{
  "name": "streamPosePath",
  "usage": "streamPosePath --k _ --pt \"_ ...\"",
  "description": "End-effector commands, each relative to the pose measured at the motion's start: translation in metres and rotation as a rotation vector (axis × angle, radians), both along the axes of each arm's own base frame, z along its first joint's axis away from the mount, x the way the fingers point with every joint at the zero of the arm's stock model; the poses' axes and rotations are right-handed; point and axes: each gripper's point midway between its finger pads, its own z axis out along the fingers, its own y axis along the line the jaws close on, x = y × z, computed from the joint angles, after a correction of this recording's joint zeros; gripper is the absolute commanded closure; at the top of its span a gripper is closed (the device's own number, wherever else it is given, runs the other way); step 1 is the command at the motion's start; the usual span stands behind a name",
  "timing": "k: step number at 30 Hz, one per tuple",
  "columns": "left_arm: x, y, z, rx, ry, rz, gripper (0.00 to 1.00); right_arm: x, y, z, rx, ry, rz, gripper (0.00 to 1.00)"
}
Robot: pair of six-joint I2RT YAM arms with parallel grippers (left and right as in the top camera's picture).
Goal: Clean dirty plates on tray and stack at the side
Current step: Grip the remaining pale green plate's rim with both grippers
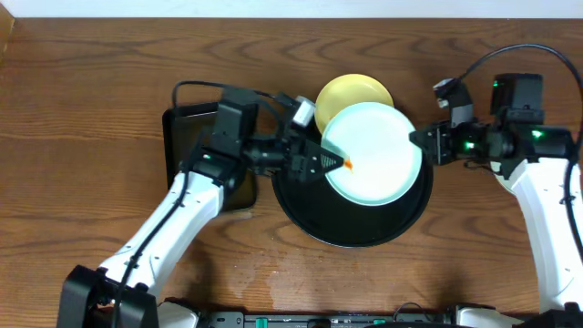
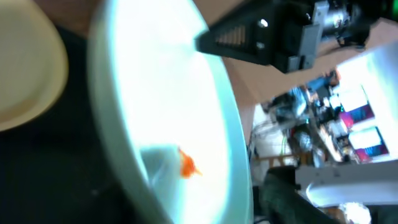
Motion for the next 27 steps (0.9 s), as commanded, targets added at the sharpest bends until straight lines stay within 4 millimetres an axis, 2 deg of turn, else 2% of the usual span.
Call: streamPosePath --k 1,6,8,14,15,18,20,23,27 --pt "-0.01 -0.007 0.002 -0.015 -0.002 -0.044 0.52 -0.006 0.02 0.015 0.041 -0.027 0.052 0.99" --pt "-0.01 -0.007 0.002 -0.014 -0.002 -0.042 0.79 -0.009 0.026 0.018 0.04 -0.039 0.068 0.99" --pt "-0.01 -0.007 0.001 -0.012 -0.002 -0.04 0.85 -0.008 0.024 0.018 0.033 -0.044 0.065 0.99" --pt "-0.009 -0.007 0.002 -0.014 -0.006 -0.04 0.85 -0.005 0.015 0.014 -0.009 -0.043 0.036 0.95" --pt "-0.009 -0.007 0.002 -0.014 -0.007 -0.04 0.85 -0.005 0.014 0.014 -0.013 -0.043 0.032 0.91" --pt "-0.008 -0.007 0.004 -0.019 -0.016 -0.04 0.88 -0.002 0.007 0.01 -0.036 -0.037 0.008 0.71" --pt "-0.008 -0.008 0.004 -0.02 -0.019 -0.04 0.89 -0.001 0.003 0.008 -0.043 -0.039 0.007 0.64" --pt "-0.008 -0.008 0.004 -0.02 -0.02 -0.04 0.91 -0.001 0.002 0.004 -0.045 -0.036 0.029 0.55" --pt "-0.008 -0.008 0.004 -0.021 -0.017 -0.04 0.91 -0.005 0.018 0.006 0.026 -0.067 0.152 0.51"
